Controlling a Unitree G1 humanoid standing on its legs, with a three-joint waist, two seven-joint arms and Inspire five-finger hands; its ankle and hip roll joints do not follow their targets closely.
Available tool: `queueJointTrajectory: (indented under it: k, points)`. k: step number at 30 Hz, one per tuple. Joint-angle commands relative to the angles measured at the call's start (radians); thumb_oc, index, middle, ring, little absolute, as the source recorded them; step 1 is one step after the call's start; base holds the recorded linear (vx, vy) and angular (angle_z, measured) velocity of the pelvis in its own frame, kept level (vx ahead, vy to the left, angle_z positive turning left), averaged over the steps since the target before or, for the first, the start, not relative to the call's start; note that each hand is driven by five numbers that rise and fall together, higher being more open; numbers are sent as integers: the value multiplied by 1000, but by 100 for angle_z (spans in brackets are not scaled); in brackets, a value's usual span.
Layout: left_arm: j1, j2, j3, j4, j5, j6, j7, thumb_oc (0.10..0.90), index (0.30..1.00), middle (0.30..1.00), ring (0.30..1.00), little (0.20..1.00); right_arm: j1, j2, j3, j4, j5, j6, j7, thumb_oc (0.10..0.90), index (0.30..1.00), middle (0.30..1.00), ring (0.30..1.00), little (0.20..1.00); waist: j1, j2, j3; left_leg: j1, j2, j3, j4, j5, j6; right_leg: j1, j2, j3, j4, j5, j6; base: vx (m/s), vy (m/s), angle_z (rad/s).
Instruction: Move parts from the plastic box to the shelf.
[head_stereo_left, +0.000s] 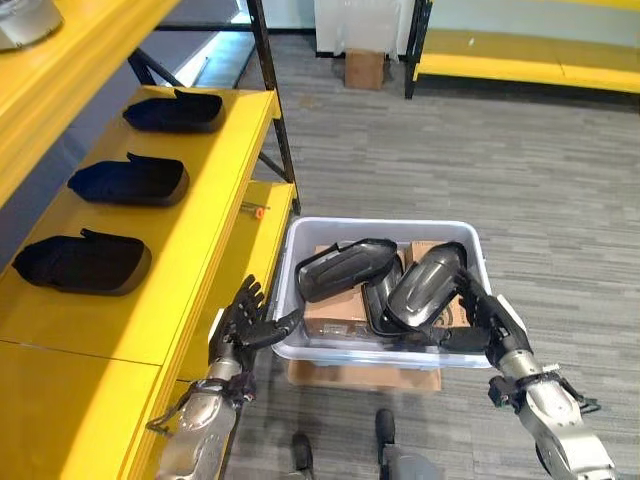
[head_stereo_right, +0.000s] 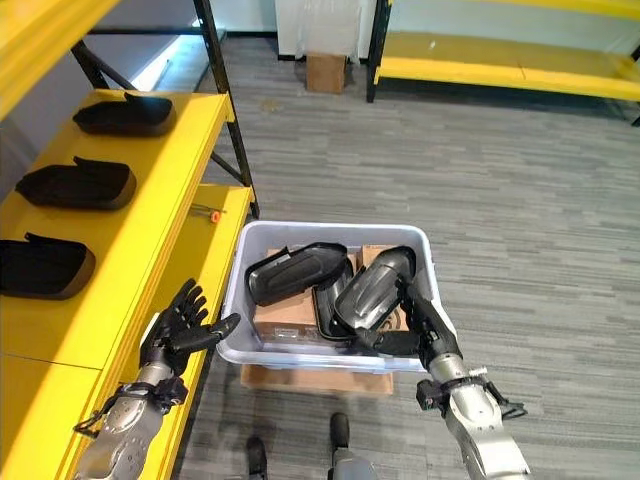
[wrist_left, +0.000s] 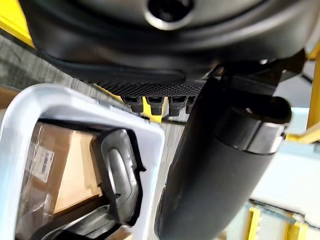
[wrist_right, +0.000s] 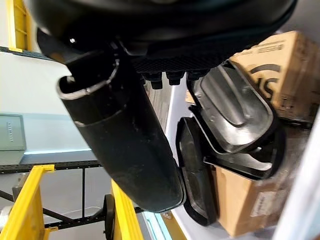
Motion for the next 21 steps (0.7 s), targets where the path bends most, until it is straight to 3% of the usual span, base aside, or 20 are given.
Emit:
queueJointTrajectory:
  k: [1, 9, 21]
  points:
    - [-76, 93, 22, -113, 29, -113, 26, 900, 1000, 1000, 1000, 1000, -109, -12, -21, -31, 45, -103, -61, 900, 1000, 1000, 1000, 1000, 10, -55, 35, -12, 60, -48, 23, -46, -34, 40, -148, 11, 15, -82, 126, -85, -54, 1]
    - [-117, 110, -15, -139, 11, -110, 55, 900, 1000, 1000, 1000, 1000, -198, -11, 11, -17, 169, -99, -108, 900, 1000, 1000, 1000, 1000, 18, -52, 123, -121, 63, -59, 108, -57, -36, -49, -147, 20, 48, -76, 116, -74, -36, 0]
    - [-126, 83, -36, -136, -6, -109, 82, 900, 1000, 1000, 1000, 1000, -202, 89, 61, -40, 187, -104, -145, 900, 1000, 1000, 1000, 1000, 18, -48, 158, -147, 64, -60, 123, -58, -34, -81, -149, 29, 63, -74, 110, -28, -4, 0]
